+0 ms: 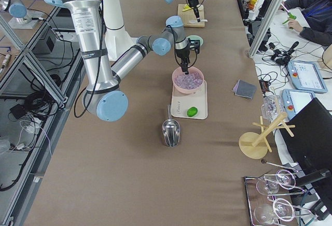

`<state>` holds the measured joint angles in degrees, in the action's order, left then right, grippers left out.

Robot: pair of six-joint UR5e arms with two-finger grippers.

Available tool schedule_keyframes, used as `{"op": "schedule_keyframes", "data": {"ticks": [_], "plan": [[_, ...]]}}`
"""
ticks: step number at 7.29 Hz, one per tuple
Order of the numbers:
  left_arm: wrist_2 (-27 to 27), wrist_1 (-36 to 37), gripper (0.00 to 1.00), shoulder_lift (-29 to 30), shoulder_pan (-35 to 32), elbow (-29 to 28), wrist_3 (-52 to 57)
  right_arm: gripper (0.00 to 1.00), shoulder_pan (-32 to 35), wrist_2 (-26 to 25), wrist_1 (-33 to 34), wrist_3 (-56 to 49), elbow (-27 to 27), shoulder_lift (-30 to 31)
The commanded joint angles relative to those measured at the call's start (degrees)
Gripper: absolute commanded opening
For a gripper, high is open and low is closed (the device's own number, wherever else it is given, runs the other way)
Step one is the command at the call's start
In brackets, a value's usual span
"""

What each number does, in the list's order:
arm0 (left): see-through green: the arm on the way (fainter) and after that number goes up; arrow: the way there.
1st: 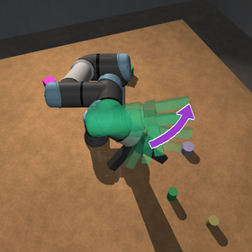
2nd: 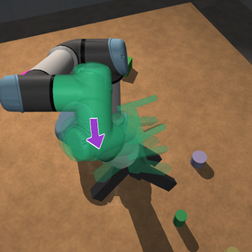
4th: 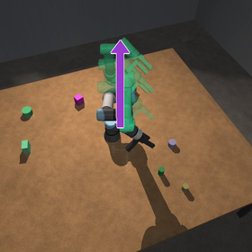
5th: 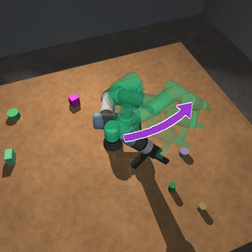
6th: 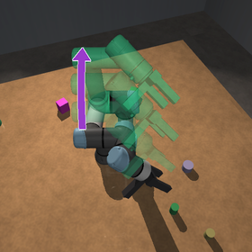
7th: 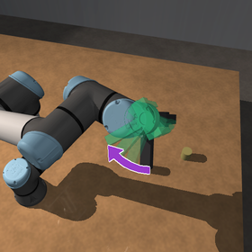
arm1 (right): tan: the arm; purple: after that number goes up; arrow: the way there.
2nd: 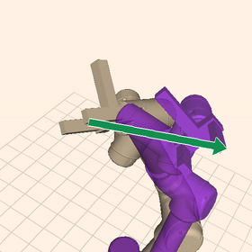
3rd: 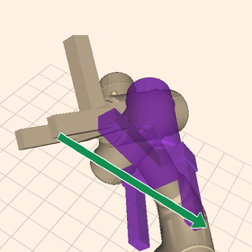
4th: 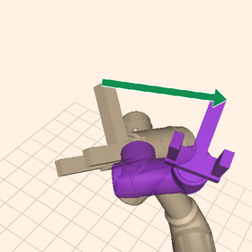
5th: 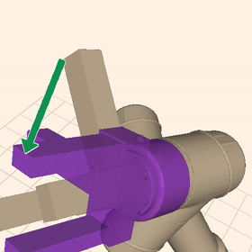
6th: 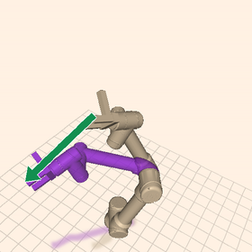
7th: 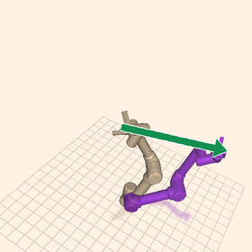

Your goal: Put spoon and ice into bowl

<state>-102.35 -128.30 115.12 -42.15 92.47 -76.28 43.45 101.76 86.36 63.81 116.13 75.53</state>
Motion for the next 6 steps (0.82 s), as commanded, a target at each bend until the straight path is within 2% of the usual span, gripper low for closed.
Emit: {"op": "schedule_keyframes", "data": {"ticks": [1,3,5,6], "plan": [[9.1,0.6,0.0,4.9,7.1,-0.7,-9.6,1.0,0.0,0.0,-4.8,0.0,-4.7,-3.0],[17.7,0.7,0.0,8.9,12.6,-4.4,-11.5,1.0,-0.1,0.1,-5.4,-0.3,-5.5,-3.0],[19.5,0.7,0.0,9.8,13.1,-6.4,-12.3,1.0,-0.3,0.0,-5.4,-0.1,-5.5,-3.5],[19.6,0.6,0.21,9.6,13.1,-6.6,-12.2,1.0,-0.5,0.0,-5.4,-0.1,-5.5,-3.5]]}}
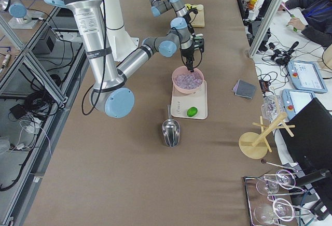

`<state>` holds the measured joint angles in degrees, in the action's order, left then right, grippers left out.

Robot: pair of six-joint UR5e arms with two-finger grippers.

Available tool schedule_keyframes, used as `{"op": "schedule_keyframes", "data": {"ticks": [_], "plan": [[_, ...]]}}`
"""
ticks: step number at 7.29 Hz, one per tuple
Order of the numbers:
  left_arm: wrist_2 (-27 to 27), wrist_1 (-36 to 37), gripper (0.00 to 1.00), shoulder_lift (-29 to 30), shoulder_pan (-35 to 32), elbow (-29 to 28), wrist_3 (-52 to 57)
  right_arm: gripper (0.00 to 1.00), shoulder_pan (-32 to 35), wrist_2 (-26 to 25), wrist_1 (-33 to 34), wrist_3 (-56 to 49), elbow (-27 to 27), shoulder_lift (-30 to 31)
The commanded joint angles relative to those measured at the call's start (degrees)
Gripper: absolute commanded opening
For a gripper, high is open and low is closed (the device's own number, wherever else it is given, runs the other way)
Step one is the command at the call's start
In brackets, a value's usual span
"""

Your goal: Put spoon and ice into bowl

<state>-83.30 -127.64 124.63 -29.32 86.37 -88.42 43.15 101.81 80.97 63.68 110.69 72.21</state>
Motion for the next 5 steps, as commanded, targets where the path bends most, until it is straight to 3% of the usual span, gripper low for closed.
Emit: {"op": "schedule_keyframes", "data": {"ticks": [1,2,4,5], "plan": [[0.5,-0.1,0.57,0.2,0.2,-0.6,0.0,1.0,-0.3,0.0,0.0,0.1,0.0,-0.1],[0.4,0.0,0.96,0.2,0.1,-0.2,0.5,1.0,-0.5,-0.1,0.0,0.2,-0.2,-0.1],[-2.6,0.7,0.97,-0.3,-1.0,2.5,4.8,1.0,-0.6,-0.3,0.0,0.1,-0.5,0.6],[-9.8,3.9,0.97,-1.5,-4.8,5.7,9.8,1.0,-0.6,-1.0,0.2,0.0,-0.5,1.7]]}}
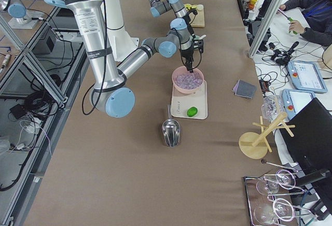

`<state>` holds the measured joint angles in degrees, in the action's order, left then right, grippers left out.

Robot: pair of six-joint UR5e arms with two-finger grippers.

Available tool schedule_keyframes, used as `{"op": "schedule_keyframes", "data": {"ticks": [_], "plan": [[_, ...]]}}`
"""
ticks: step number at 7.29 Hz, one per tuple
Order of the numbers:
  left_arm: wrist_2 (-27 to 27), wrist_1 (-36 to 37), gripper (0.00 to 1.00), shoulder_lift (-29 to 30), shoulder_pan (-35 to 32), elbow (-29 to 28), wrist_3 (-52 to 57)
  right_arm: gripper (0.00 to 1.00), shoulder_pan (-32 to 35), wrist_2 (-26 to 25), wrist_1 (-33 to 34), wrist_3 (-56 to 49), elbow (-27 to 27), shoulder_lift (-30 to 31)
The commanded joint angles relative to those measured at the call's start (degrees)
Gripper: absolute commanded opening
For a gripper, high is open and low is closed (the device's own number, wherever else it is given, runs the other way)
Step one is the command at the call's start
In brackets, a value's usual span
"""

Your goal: Put spoon and ice into bowl

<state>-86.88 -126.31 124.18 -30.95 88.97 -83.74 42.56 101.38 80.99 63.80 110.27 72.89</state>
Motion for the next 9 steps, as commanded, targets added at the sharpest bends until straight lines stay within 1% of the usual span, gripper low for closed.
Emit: {"op": "schedule_keyframes", "data": {"ticks": [1,2,3,5,7,8,9], "plan": [[-14.4,4.6,0.97,-4.3,-7.6,5.7,9.9,1.0,0.0,-2.1,0.0,-0.3,0.0,2.3],[-20.6,4.7,0.98,-6.2,-12.0,6.1,18.1,0.99,-0.1,-2.8,0.0,-0.3,0.1,3.8],[-23.0,4.7,0.98,-8.1,-13.9,6.1,22.3,0.95,-0.4,-4.6,0.0,-1.6,0.0,4.9],[-22.9,4.6,0.98,-8.6,-14.0,6.1,22.5,0.84,-1.6,-7.6,0.3,-1.7,-1.5,4.6],[-22.8,4.6,0.98,-8.6,-13.9,6.1,22.5,0.72,-1.9,-9.2,0.6,-1.6,-2.8,4.8],[-22.8,4.6,0.98,-8.6,-13.9,6.1,22.5,0.68,-2.0,-10.7,0.7,-1.6,-3.4,5.0],[-22.8,4.6,0.98,-8.6,-13.9,6.1,22.5,0.67,-2.6,-11.6,0.7,-1.0,-3.9,4.7]]}}
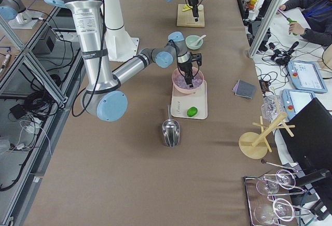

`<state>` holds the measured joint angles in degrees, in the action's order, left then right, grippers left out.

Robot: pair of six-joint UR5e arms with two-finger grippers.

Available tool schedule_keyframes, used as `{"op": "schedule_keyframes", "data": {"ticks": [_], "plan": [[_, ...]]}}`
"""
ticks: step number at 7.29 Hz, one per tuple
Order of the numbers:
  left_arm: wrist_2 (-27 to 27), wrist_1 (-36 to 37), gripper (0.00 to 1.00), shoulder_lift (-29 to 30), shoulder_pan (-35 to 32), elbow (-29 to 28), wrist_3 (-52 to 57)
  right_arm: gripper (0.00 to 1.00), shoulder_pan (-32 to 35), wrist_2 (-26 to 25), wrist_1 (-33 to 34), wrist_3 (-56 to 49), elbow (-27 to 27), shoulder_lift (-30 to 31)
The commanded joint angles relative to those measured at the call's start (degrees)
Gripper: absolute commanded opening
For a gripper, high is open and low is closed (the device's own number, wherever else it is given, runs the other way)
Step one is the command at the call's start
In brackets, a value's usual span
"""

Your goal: Put spoon and ice into bowl

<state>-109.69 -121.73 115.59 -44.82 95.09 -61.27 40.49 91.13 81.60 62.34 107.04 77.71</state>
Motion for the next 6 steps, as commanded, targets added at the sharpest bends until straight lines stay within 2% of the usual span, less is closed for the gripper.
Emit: {"op": "schedule_keyframes", "data": {"ticks": [1,6], "plan": [[0.0,0.0,0.98,0.0,0.0,0.0,0.0,0.64,-0.9,-1.5,0.1,0.6,-0.9,-0.4],[0.1,0.0,0.98,0.0,0.1,0.0,0.0,0.53,-1.6,-1.6,0.1,0.7,-1.0,-0.6]]}}
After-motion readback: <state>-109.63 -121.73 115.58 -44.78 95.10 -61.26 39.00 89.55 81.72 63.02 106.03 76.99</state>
